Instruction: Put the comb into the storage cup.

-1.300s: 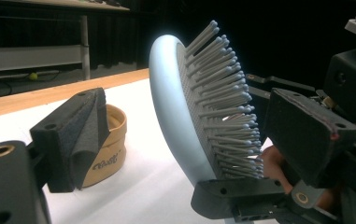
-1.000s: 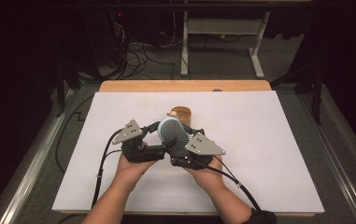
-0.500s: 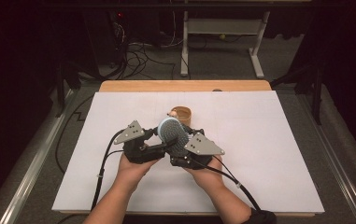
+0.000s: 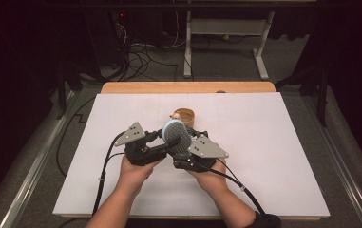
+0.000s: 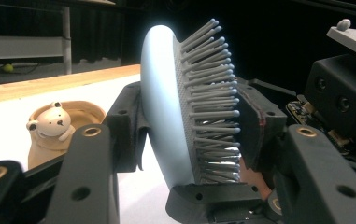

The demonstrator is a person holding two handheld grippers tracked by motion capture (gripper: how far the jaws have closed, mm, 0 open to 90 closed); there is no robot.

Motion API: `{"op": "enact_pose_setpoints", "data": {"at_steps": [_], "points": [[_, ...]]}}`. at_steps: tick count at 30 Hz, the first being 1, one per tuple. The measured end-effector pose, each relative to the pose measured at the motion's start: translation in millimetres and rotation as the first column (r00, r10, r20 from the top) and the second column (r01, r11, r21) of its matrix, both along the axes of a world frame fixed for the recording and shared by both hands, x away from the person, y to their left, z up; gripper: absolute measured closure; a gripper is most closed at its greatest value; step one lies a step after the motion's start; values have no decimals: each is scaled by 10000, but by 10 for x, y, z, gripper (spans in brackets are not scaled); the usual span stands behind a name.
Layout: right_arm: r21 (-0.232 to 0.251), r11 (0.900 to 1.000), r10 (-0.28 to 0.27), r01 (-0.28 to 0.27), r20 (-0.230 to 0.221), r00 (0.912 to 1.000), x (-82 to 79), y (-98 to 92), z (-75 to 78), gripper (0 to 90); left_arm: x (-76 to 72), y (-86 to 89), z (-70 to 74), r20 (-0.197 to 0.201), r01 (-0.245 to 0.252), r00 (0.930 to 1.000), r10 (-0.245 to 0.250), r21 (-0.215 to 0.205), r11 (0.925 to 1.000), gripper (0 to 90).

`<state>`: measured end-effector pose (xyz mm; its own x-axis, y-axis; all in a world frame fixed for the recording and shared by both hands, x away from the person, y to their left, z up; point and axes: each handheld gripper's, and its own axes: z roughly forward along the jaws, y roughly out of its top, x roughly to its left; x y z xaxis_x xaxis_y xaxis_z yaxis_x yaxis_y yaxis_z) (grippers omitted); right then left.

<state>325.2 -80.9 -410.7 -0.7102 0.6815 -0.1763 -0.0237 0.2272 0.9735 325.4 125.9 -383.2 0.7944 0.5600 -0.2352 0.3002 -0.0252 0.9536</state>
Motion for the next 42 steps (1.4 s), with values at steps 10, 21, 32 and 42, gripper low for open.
{"op": "enact_pose_setpoints", "data": {"at_steps": [10,21,32,42], "points": [[-6,10000,-59,59,102,9999,-9,3,8,211,-20,-7,12,112,-143,9998,143,-13,9999,554],[21,9999,-122,122,132,9998,-19,2,15,209,-40,-23,23,200,-304,9993,303,27,9995,582],[-36,9998,-205,206,192,9996,-27,5,21,206,-54,-40,27,281,-405,9988,403,62,9992,591],[-85,9998,-156,157,172,9997,-24,-2,28,200,-79,-58,27,455,-527,9976,520,145,9985,593]]}}
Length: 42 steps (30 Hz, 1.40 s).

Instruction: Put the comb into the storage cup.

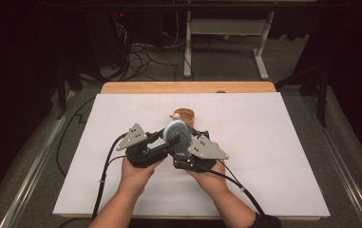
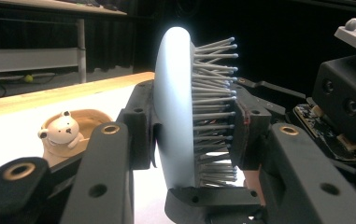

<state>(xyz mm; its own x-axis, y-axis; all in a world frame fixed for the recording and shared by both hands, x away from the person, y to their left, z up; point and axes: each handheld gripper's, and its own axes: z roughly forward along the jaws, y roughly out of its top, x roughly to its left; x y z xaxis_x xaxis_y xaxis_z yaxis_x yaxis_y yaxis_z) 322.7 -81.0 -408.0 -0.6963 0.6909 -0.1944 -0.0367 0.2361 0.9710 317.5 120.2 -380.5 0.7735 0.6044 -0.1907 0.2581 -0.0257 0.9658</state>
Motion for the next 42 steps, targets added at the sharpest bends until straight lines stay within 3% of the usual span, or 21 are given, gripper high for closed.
{"op": "enact_pose_setpoints", "data": {"at_steps": [8,17,24,42], "points": [[-223,9996,156,-163,-337,9993,35,5,-29,139,-3,-2,8,109,-85,9999,84,62,9999,594],[-173,9998,115,-125,-591,9982,50,-5,-30,9,-17,17,23,275,-264,9993,261,107,9996,593],[-87,9998,156,-161,-536,9984,32,-12,-23,4,-19,42,29,378,-404,9985,398,157,9991,593],[2,9998,223,-223,-905,9956,16,-149,-85,4,-22,184,3,675,-810,9944,807,13,9967,593]]}}
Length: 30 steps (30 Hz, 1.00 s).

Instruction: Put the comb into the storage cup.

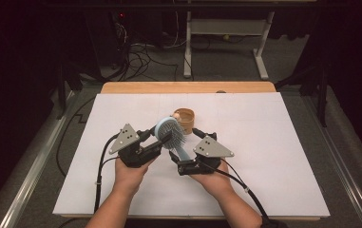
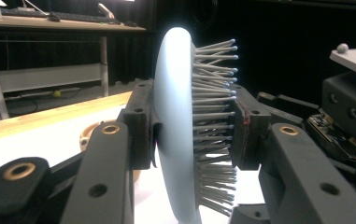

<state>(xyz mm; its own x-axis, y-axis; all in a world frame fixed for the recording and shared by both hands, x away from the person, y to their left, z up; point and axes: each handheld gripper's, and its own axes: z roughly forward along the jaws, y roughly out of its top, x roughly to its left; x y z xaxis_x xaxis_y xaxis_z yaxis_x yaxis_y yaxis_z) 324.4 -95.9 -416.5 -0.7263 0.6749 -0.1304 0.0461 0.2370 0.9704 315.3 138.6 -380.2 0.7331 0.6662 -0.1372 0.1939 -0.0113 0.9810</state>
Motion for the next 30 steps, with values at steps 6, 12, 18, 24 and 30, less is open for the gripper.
{"op": "enact_pose_setpoints", "data": {"at_steps": [6,12,18,24,30], "points": [[-21,9998,-203,202,-161,9997,-18,-135,-24,4,3,77,-12,123,-156,9998,156,-18,9999,593],[-63,9983,-582,581,-110,9982,-43,-342,-43,4,-8,165,-24,307,-431,9986,433,-66,9990,593],[-193,9945,-1029,1027,-79,9947,-69,-569,-78,4,-20,259,-40,397,-754,9963,760,-147,9970,593],[-314,9896,-1408,1405,-90,9900,-98,-777,-119,4,-24,336,-44,434,-924,9947,929,-145,9956,593],[-229,9833,-1811,1808,-145,9834,-121,-977,-139,4,-20,386,-37,472,-1146,9922,1151,-129,9933,593]]}}
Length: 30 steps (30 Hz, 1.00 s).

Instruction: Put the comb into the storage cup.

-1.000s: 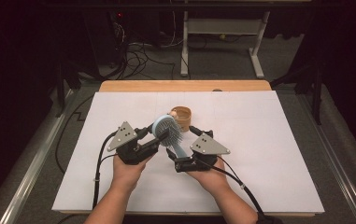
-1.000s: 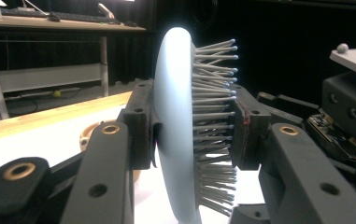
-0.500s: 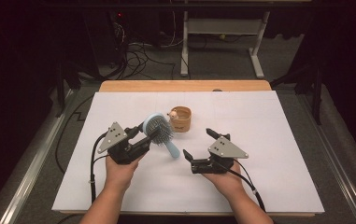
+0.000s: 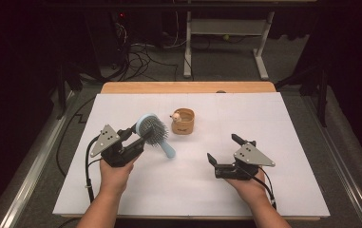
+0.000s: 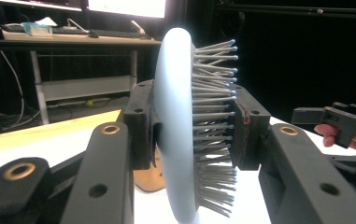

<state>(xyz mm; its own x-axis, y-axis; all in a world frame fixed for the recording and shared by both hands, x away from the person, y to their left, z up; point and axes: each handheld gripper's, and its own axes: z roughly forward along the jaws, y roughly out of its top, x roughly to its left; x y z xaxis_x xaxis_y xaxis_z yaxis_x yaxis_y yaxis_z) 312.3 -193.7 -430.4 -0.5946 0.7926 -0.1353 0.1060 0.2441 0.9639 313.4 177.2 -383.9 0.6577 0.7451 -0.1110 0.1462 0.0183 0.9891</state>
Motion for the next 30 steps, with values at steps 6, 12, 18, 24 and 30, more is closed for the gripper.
{"op": "enact_pose_setpoints", "data": {"at_steps": [6,12,18,24,30], "points": [[343,9989,-337,334,61,9994,-6,-188,-18,4,0,44,8,21,-175,9998,175,-12,9998,593],[686,9952,-696,703,-124,9975,-17,-379,-40,4,17,80,53,86,-317,9995,317,38,9995,593],[728,9921,-1015,1024,-154,9947,-81,-542,-63,4,41,109,99,138,-412,9991,413,-80,9991,594],[701,9901,-1204,1215,-190,9925,-131,-663,-89,4,79,95,167,179,-419,9989,422,-165,9990,593],[714,9896,-1238,1246,-162,9922,-133,-675,-95,4,133,42,217,202,-389,9990,393,-229,9990,594]]}}
